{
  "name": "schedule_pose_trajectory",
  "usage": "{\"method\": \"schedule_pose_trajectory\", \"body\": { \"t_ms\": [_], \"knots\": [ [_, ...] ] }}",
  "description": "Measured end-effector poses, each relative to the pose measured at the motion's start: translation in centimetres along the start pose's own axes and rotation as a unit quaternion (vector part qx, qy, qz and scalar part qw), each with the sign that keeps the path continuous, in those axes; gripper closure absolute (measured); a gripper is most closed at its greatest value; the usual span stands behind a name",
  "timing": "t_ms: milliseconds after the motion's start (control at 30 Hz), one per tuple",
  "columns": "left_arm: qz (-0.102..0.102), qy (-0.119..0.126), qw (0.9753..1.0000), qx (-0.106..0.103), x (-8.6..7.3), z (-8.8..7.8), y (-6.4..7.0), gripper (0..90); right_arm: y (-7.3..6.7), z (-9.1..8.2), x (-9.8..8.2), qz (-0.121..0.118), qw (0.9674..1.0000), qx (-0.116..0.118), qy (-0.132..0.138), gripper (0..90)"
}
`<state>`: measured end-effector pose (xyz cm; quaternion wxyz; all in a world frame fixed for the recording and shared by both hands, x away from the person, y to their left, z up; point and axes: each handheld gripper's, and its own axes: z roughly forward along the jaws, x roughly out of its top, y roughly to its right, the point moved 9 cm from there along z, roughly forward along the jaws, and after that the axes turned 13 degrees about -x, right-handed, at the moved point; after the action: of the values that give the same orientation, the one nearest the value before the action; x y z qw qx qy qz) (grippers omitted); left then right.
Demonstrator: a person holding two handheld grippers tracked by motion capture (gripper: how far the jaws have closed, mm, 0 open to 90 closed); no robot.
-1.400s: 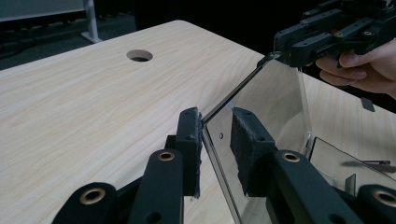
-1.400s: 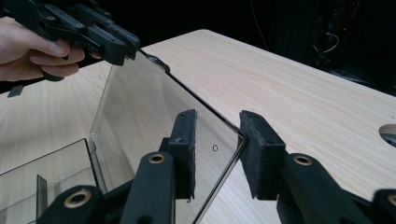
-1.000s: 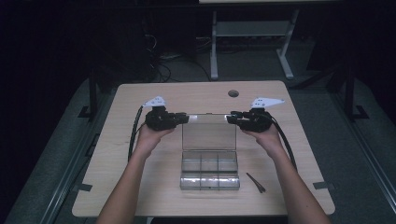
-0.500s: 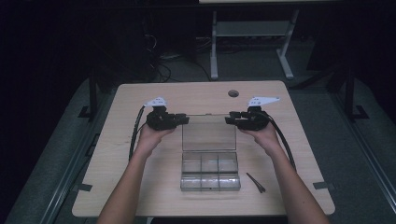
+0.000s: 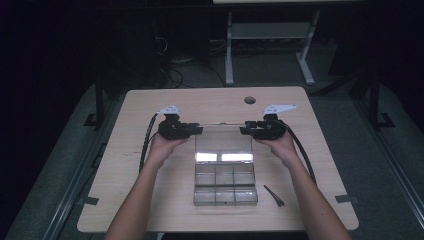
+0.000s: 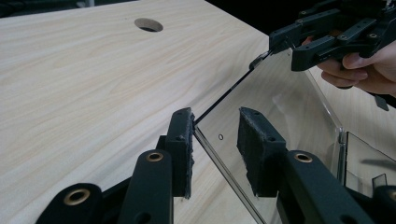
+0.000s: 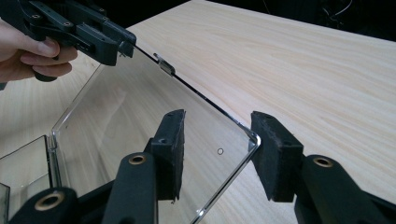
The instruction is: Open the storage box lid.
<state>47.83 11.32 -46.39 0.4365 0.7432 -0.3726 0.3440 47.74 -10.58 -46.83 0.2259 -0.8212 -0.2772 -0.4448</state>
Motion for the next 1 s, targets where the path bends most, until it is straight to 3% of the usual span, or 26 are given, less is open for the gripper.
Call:
{"method": "schedule_pose_trajectory", "body": {
  "t_ms": [1000],
  "knots": [
    [-0.035,-0.018,0.9992,-0.007,-1.6,1.1,-1.5,63.1,0.9,1.6,-1.8,0.023,0.999,0.009,-0.036,52.6]
  ]
}}
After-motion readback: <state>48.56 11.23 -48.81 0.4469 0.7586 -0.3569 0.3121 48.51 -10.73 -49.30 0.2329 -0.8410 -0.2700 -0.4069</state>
